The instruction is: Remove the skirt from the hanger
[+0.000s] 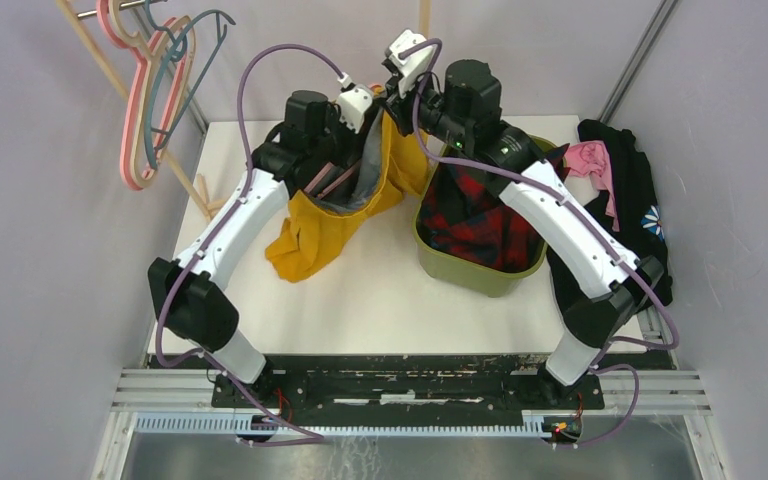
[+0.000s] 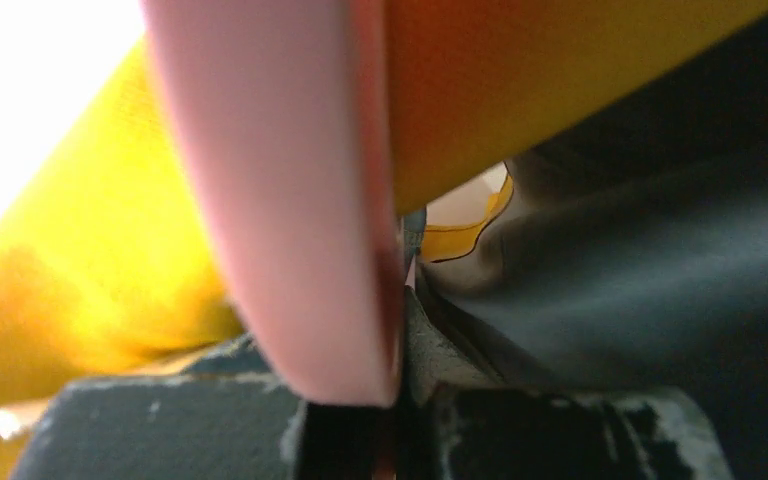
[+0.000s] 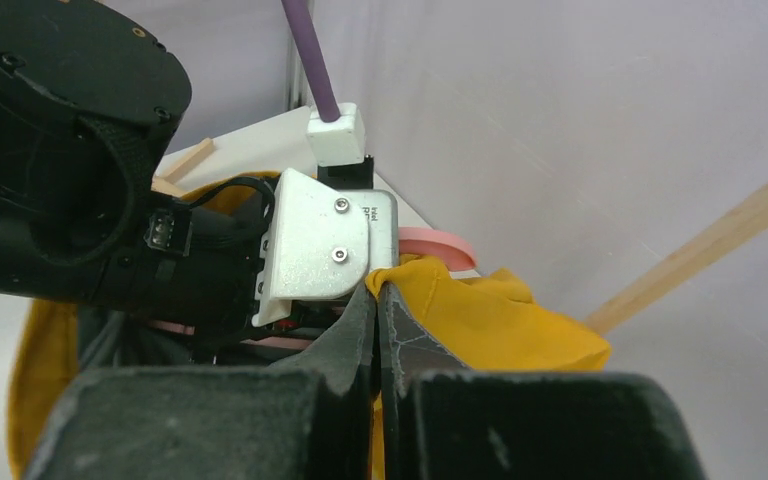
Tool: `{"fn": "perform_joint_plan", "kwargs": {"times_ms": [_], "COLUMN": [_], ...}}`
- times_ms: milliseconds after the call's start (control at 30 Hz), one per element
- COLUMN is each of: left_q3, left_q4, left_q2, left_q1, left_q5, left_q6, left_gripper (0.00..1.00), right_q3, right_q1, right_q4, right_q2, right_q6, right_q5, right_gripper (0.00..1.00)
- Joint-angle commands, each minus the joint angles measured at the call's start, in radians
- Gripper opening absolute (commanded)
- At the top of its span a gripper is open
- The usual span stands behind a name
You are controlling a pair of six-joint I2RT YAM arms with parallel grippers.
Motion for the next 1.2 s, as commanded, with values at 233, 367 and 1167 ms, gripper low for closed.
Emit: {"fn": "perform_joint_plan", "kwargs": {"times_ms": [233,367,1167], "left_q3": [0.058,0.121,0.105], "left_q4": [0.276,0.233,0.059], "left_q2": [-0.075,-0.095,-0.197], "left_q1": [-0.138,-0.146,-0.234], "left_q5": [0.114,0.084,-0.02], "left_q6": [-0.133,-0.111,-0.1], "left_gripper": [0.03,0.03,0.03], "right_q3": [-0.04,-0.052,-0.124], "right_q1": [0.017,0.015,0.064], "right_q4": [0.097,0.096,0.05], "right_q2": [-0.039,-0.034,-0.043], "right_q6": [0.0,0.004,-0.059], "right_q5": [-0.037,-0.035,0.024], "right_gripper": [0.01,0.01,0.01]}}
